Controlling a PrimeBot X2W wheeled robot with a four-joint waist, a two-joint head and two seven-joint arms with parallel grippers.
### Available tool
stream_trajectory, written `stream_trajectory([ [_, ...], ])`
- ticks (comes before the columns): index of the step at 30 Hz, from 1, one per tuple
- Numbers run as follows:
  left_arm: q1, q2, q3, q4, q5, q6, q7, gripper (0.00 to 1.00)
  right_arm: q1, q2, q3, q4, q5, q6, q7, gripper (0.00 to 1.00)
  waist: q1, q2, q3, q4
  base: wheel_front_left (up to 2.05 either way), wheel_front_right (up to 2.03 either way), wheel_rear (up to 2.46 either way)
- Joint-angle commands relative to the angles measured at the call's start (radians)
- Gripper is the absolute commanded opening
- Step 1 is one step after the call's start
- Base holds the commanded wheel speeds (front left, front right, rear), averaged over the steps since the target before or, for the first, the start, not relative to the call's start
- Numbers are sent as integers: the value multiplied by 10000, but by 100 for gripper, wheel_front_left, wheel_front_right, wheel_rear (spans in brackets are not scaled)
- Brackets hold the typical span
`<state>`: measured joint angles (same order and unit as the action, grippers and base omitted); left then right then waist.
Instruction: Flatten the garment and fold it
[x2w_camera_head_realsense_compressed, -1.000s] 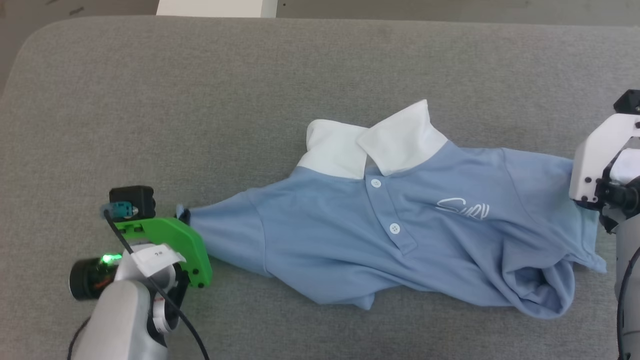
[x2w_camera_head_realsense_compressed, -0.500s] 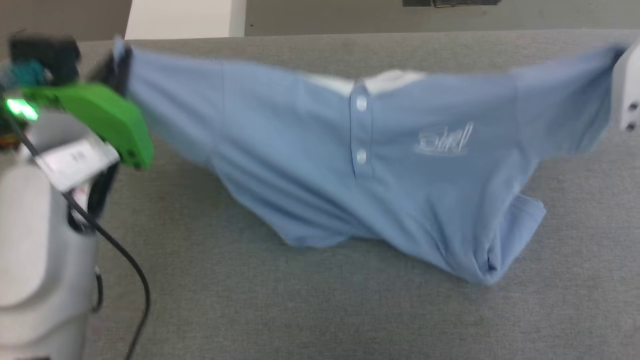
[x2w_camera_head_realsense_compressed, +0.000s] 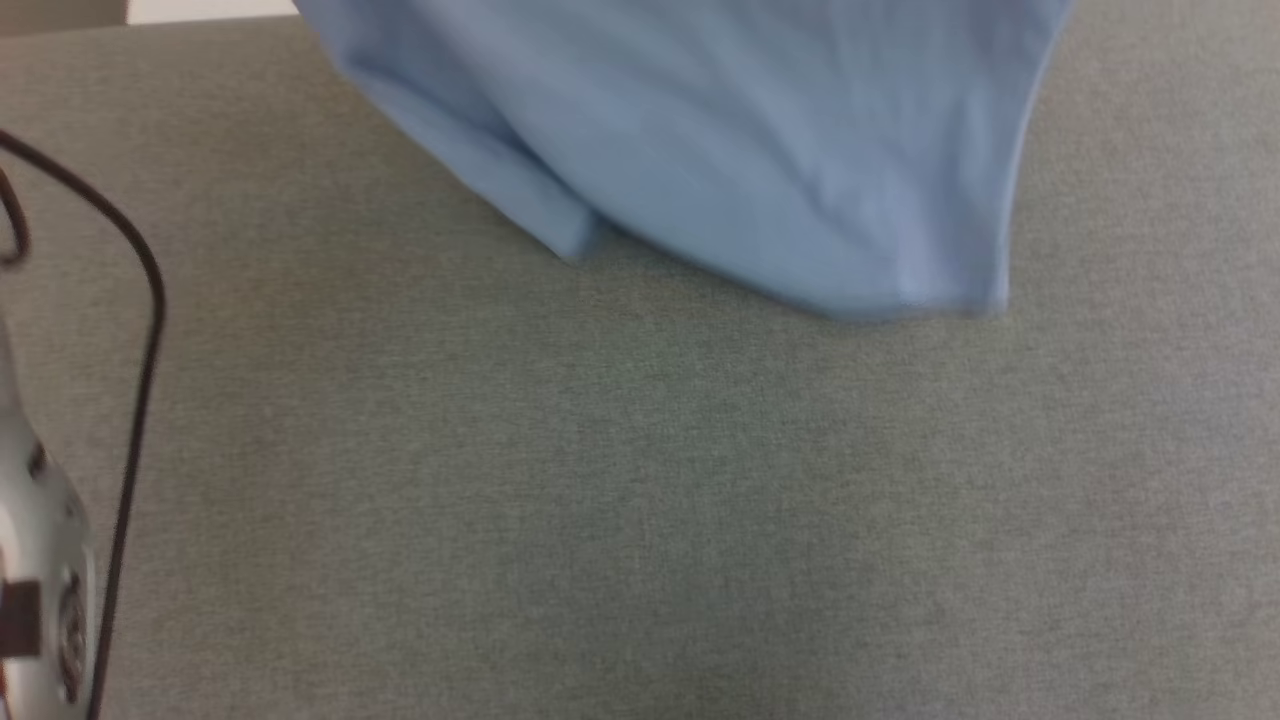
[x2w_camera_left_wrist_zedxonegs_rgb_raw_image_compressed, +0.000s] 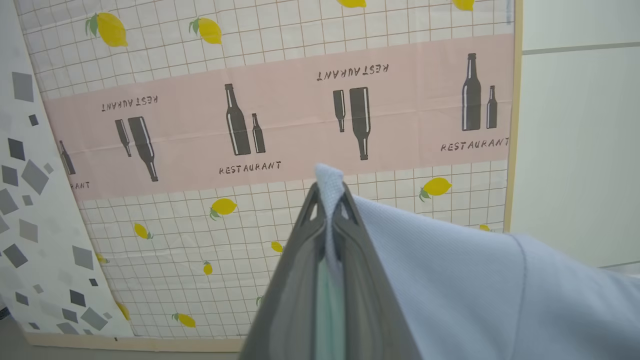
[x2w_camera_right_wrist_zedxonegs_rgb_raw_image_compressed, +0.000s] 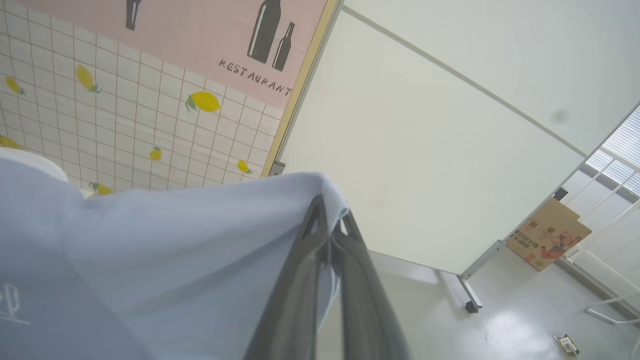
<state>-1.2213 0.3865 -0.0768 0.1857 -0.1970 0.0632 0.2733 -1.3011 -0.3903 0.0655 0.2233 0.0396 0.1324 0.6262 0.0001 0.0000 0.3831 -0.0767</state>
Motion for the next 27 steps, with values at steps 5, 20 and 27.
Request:
stream_trajectory([
  [5, -1715, -179, 458, 976, 184, 681, -1303, 0, -1813, 453, -541, 982, -1116, -17, -1967, 0, -1, 0, 751, -500, 0, 0, 0],
  [20, -1142, -342, 163, 3417, -312, -86, -2375, 0, -1246, 1061, -209, 3894, -1006, -17, -4729, 0, -1, 0, 851, -351, 0, 0, 0],
  [27, 1635, -303, -112, 3908, -757, -763, -1688, 0, 1259, 815, 1338, 4310, 570, -17, -5098, 0, -1, 0, 114, -132, 0, 0, 0],
])
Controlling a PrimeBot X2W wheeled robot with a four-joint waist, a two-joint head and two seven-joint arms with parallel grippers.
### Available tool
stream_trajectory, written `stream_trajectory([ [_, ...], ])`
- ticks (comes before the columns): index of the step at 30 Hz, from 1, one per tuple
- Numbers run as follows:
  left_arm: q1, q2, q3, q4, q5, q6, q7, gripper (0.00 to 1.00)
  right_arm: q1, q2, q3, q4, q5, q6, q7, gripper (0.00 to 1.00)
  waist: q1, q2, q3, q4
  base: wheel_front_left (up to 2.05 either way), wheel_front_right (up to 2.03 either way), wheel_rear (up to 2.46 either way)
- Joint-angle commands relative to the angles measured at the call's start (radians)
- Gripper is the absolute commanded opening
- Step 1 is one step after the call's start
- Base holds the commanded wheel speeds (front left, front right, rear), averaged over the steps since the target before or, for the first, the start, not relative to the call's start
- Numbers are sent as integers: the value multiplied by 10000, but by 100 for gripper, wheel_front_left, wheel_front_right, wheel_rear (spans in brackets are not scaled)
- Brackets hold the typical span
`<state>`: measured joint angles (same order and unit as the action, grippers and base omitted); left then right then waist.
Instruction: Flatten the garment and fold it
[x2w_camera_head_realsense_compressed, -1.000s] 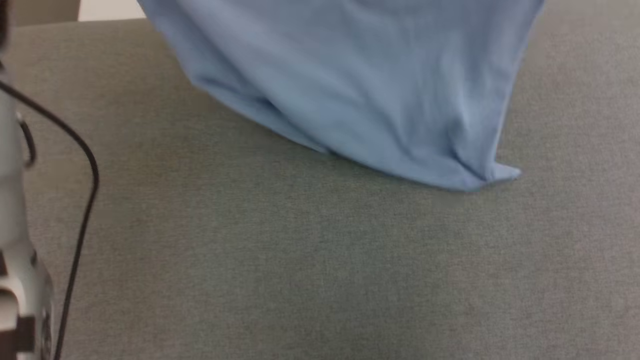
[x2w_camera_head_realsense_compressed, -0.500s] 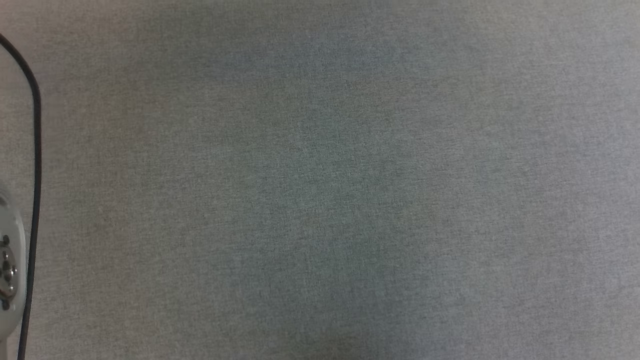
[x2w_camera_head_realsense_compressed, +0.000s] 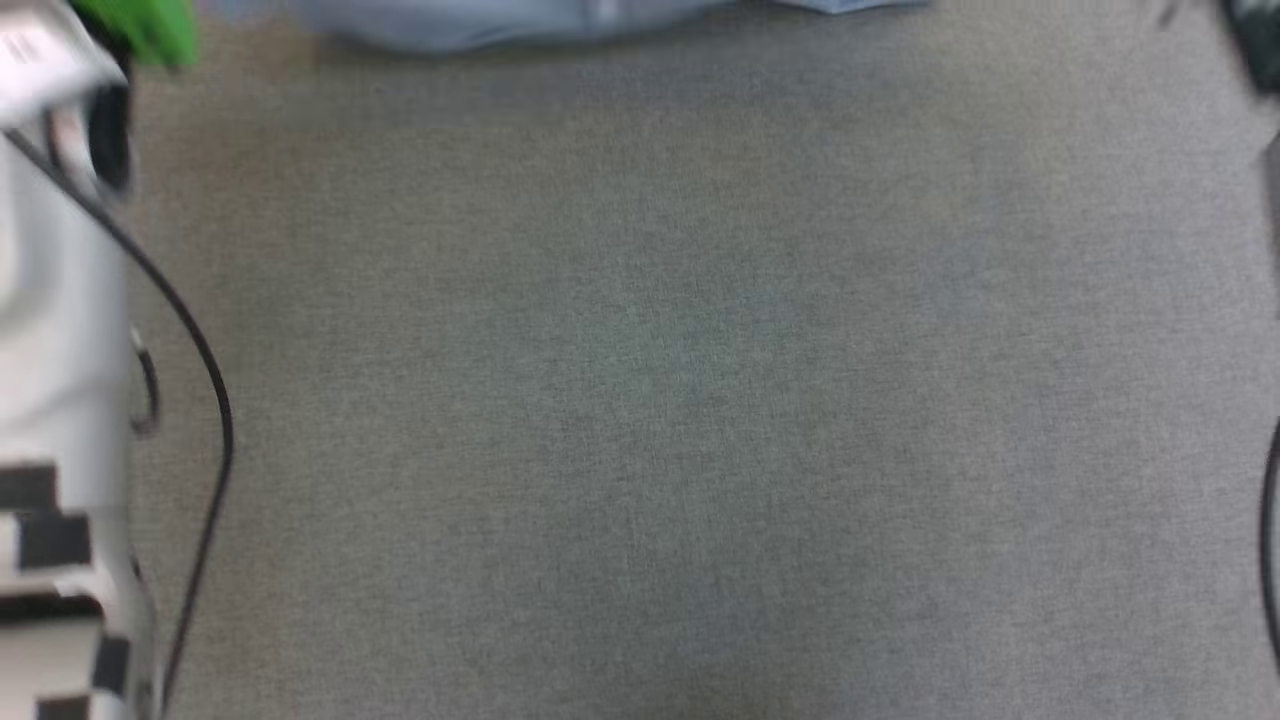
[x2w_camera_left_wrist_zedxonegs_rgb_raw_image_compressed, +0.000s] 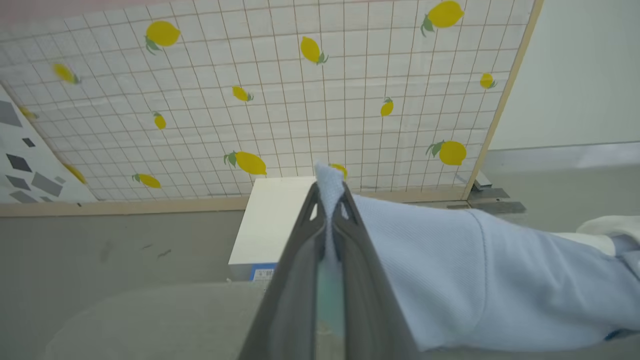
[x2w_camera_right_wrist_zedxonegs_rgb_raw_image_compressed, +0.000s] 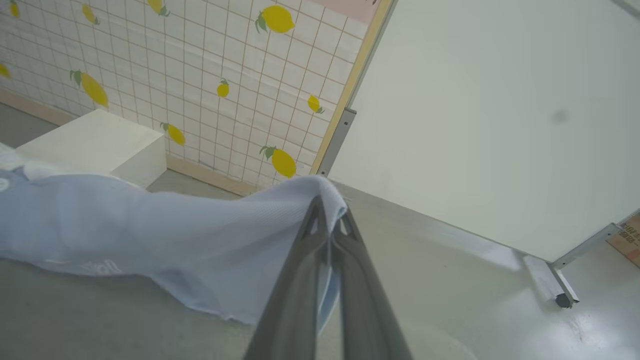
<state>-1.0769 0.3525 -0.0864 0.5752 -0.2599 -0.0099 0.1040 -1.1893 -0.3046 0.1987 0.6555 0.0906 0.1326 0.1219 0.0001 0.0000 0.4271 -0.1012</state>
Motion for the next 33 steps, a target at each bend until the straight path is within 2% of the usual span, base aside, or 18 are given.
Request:
stream_trajectory([
  [1, 735, -33, 66, -28, -358, -94, 159, 0, 608, -138, 219, -78, 368, -19, 45, 0, -1, 0, -479, 132, 0, 0, 0],
  [5, 2919, -239, 186, -525, -1044, -363, 752, 0, 2422, -542, 689, -683, 1464, -19, 546, 0, -1, 0, -1148, 226, 0, 0, 0],
  [9, 5234, -555, 294, -1617, -1820, -508, 1501, 0, 4435, -1053, 707, -1782, 2159, -19, 1376, 0, -1, 0, -1740, 388, 0, 0, 0],
  [12, 6764, -826, 462, -2606, -2358, -383, 1945, 0, 5956, -1328, 255, -2692, 2454, -19, 2048, 0, -1, 0, -2093, 512, 0, 0, 0],
  [15, 8393, -1120, 743, -3626, -2974, -147, 2369, 0, 7523, -1313, -477, -3713, 2550, -19, 2699, 0, -1, 0, -2458, 557, 0, 0, 0],
  [21, 11016, -1456, 1054, -5190, -3684, 368, 3159, 0, 10192, -632, -2289, -5491, 2190, -19, 3939, 0, -1, 0, -2929, 694, 0, 0, 0],
  [24, 12093, -1579, 1128, -5827, -3991, 627, 3660, 0, 11344, 6, -3184, -6320, 1968, -19, 4662, 0, -1, 0, -3113, 770, 0, 0, 0],
  [28, 13142, -1438, 1240, -6324, -4082, 858, 4109, 0, 12551, 943, -4145, -7201, 1791, -19, 5599, 0, -1, 0, -3217, 842, 0, 0, 0],
  [33, 13913, -1478, 1277, -6452, -4187, 1083, 4392, 0, 13785, 1914, -4961, -7683, 1488, -19, 6813, 0, -1, 0, -3329, 935, 0, 0, 0],
])
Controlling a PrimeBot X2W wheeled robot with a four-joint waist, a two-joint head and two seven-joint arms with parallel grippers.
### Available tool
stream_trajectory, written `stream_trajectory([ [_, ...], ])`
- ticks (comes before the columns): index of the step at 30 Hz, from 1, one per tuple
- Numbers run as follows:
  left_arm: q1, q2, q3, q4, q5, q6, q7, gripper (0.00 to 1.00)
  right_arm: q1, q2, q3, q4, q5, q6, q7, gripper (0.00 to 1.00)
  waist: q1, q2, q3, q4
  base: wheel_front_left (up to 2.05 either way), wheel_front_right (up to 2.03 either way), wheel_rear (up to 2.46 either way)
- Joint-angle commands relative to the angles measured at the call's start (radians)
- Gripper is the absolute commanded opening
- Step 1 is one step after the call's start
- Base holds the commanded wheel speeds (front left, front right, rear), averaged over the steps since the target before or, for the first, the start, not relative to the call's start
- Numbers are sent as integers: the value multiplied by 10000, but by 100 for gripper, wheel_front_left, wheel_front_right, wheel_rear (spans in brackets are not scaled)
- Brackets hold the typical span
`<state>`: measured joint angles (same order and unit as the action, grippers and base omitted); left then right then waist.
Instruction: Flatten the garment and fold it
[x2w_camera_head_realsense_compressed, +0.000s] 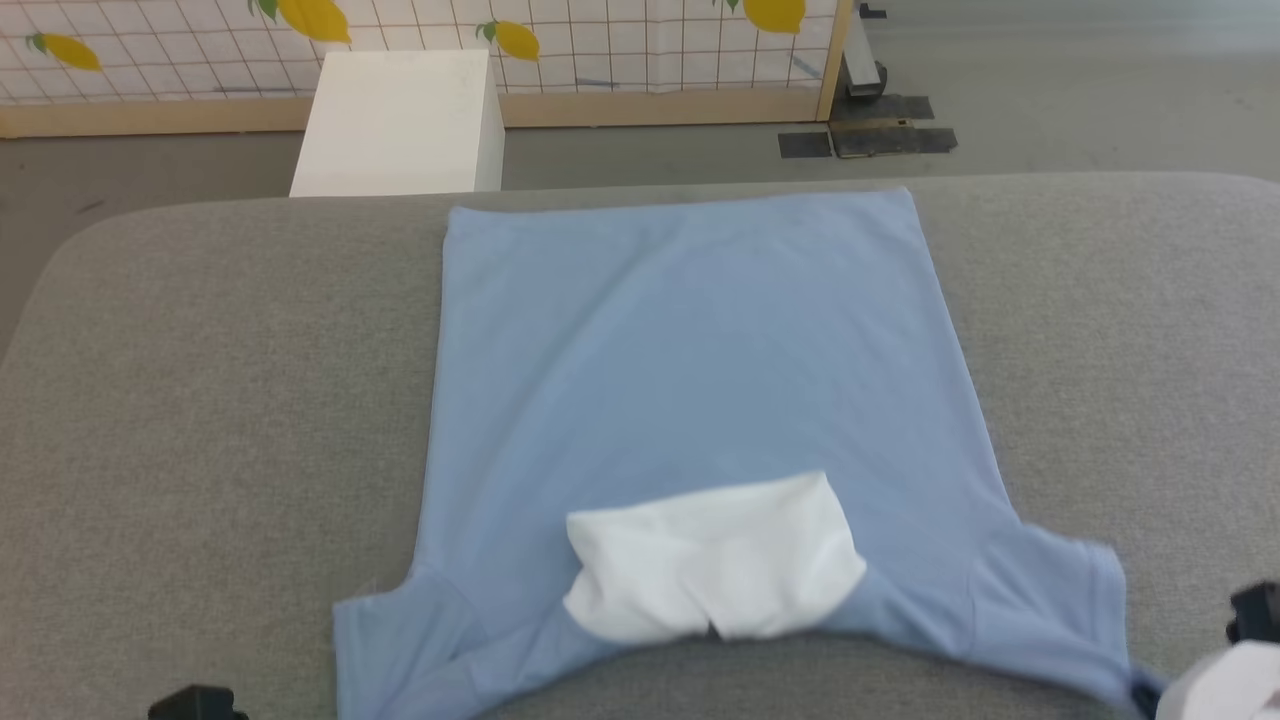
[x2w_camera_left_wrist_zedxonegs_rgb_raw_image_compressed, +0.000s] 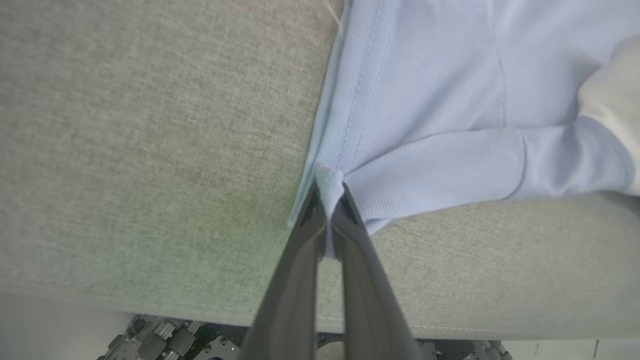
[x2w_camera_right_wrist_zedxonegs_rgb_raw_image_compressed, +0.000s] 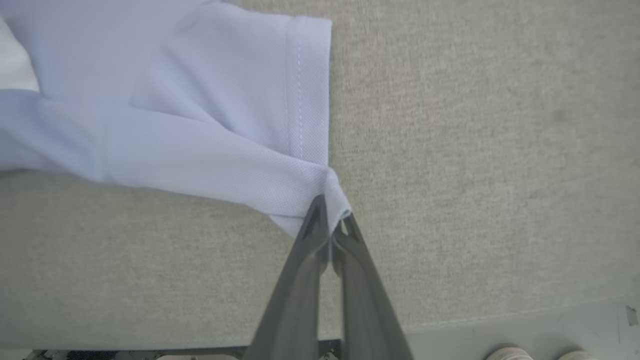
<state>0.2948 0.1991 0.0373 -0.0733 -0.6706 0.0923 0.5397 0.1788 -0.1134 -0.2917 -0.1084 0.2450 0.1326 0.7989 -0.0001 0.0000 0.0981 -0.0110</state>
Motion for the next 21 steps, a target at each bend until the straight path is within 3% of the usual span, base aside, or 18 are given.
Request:
stream_trajectory([
  [1, 322, 59, 10, 51, -78, 97, 114, 0, 324, 139, -168, -94, -118, -19, 288, 0, 1, 0, -59, 38, 0, 0, 0],
  [6, 498, 2, -88, -29, -42, 145, 104, 0, 766, 519, -516, 51, -165, -19, 470, 0, 1, 0, -64, 50, 0, 0, 0],
  [18, 50, -195, -317, 229, -284, -288, -242, 0, 161, 628, 85, 1755, 306, -19, -789, 0, 1, 0, 71, -21, 0, 0, 0],
  [20, -9, -186, -345, 289, -300, -356, -285, 0, 111, 629, 68, 1647, 333, -19, -818, 99, 1, 0, 81, 23, 0, 0, 0],
  [21, -28, -182, -356, 311, -299, -375, -301, 0, 95, 629, 82, 1527, 364, -19, -823, 100, 1, 0, 83, 42, 0, 0, 0],
])
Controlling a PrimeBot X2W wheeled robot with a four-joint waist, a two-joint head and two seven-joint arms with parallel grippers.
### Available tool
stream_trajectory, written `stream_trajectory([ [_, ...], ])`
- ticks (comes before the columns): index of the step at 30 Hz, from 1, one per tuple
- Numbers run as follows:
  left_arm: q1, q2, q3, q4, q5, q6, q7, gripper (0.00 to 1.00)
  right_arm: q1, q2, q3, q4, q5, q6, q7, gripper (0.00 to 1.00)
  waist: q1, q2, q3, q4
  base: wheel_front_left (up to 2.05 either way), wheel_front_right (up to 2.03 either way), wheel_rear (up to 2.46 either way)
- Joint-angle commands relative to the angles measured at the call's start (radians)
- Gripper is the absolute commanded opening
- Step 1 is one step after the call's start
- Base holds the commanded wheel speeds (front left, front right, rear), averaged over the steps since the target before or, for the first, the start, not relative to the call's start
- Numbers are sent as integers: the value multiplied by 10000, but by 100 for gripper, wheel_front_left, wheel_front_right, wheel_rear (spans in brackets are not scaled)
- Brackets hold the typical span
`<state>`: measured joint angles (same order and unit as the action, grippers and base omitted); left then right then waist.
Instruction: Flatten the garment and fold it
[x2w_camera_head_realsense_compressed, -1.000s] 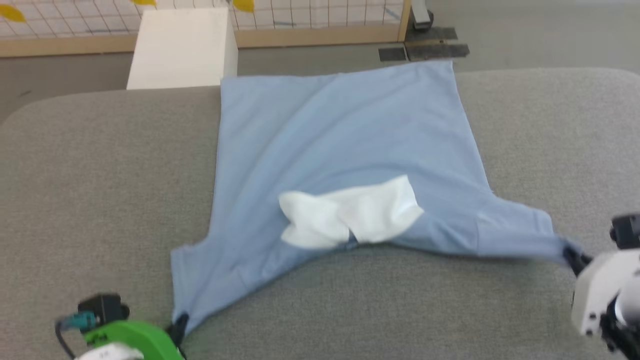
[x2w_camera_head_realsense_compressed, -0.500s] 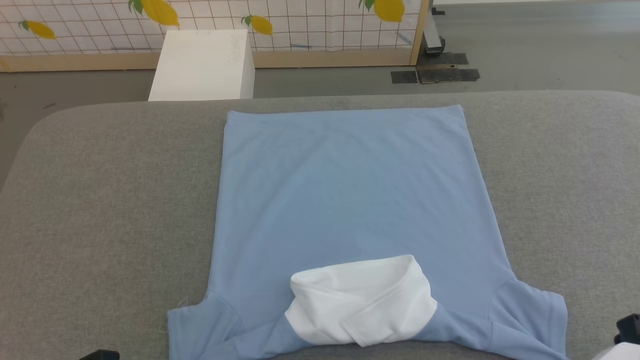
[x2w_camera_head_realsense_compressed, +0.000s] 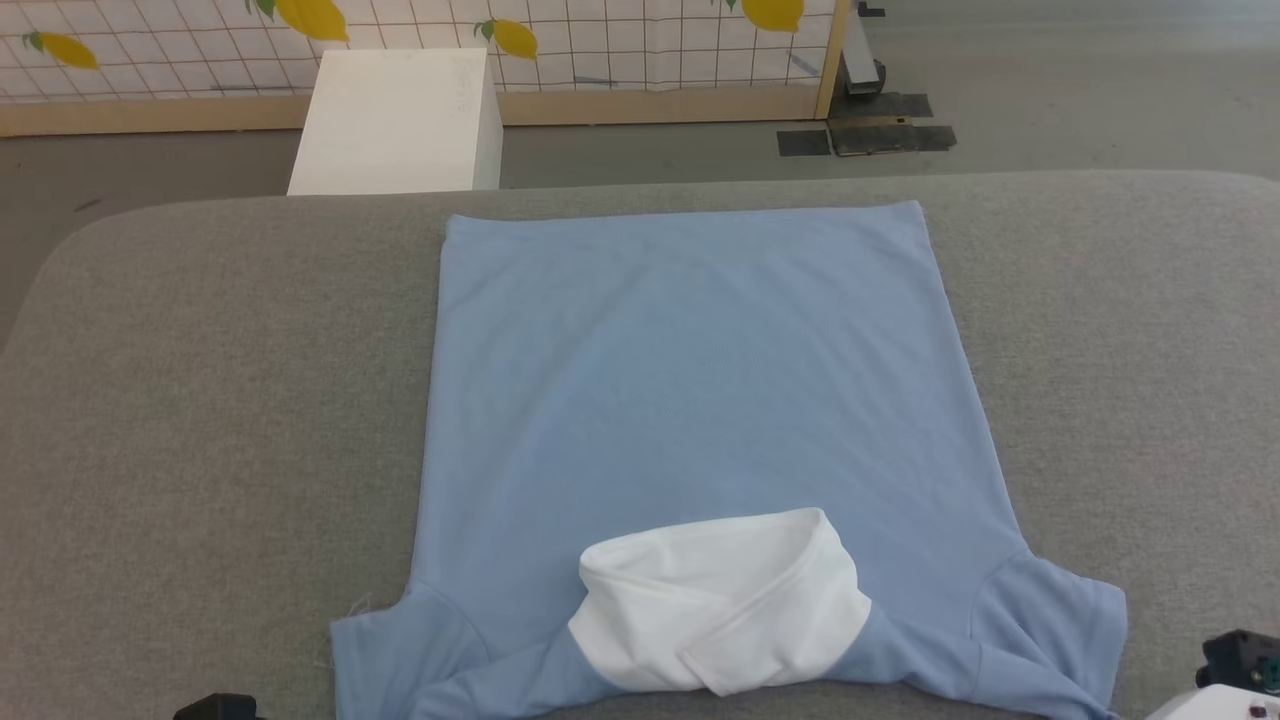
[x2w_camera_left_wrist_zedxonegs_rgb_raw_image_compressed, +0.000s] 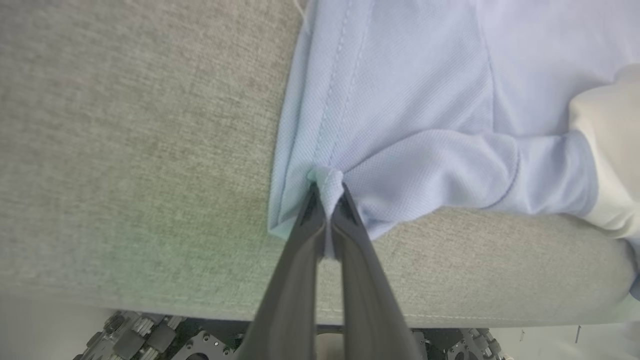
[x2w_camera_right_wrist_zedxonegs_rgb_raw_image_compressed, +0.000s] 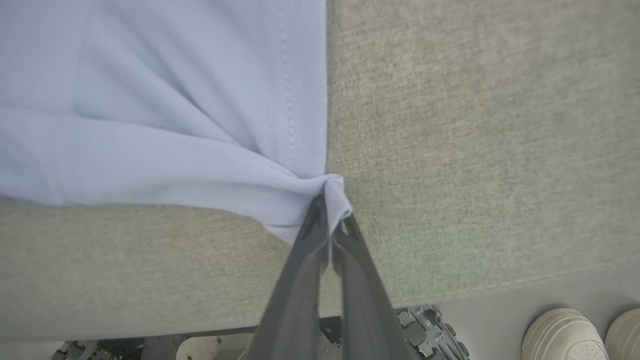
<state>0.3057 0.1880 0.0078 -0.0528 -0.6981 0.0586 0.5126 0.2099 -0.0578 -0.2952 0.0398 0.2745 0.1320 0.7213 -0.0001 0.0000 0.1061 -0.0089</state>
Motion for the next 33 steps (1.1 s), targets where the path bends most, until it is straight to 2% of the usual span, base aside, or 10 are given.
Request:
stream_trajectory([
  [1, -157, -68, -67, 124, -23, -58, -64, 0, -259, 62, 130, -181, 49, -13, -139, 100, 1, 0, 3, 40, 0, 0, 0],
  [6, -194, -154, -39, 152, -211, -169, -173, 0, -855, 51, 222, -1306, 38, -13, -906, 100, 1, 0, 37, 108, 0, 0, 0],
  [10, -335, -203, -96, 109, -213, -221, -284, 0, -2084, 53, 312, -1592, -70, -13, -2541, 100, 1, 0, 208, 218, 0, 0, 0],
  [15, -675, -286, -216, 87, -214, -286, -381, 0, -4243, -269, 721, -411, -62, -13, -4926, 100, 1, 0, 601, 432, 0, 0, 0],
  [19, -1037, -340, -303, 96, -182, -312, -462, 0, -5958, -722, 958, 1248, 103, -13, -6029, 100, 1, 0, 1103, 704, 0, 0, 0],
  [23, -1452, -418, -457, 145, -78, -336, -573, 0, -7673, -1332, 1044, 2964, 78, -13, -6366, 100, 1, 0, 1761, 1094, 0, 0, 0],
  [26, -1686, -521, -602, 132, -2, -364, -699, 0, -8822, -1807, 1191, 3995, 6, -13, -6215, 100, 1, 0, 2267, 1417, 0, 0, 0],
  [33, -2215, -743, -919, 45, 87, -452, -968, 0, -11102, -2688, 1499, 5785, -247, -13, -4622, 100, 1, 0, 3534, 2079, 0, 0, 0],
])
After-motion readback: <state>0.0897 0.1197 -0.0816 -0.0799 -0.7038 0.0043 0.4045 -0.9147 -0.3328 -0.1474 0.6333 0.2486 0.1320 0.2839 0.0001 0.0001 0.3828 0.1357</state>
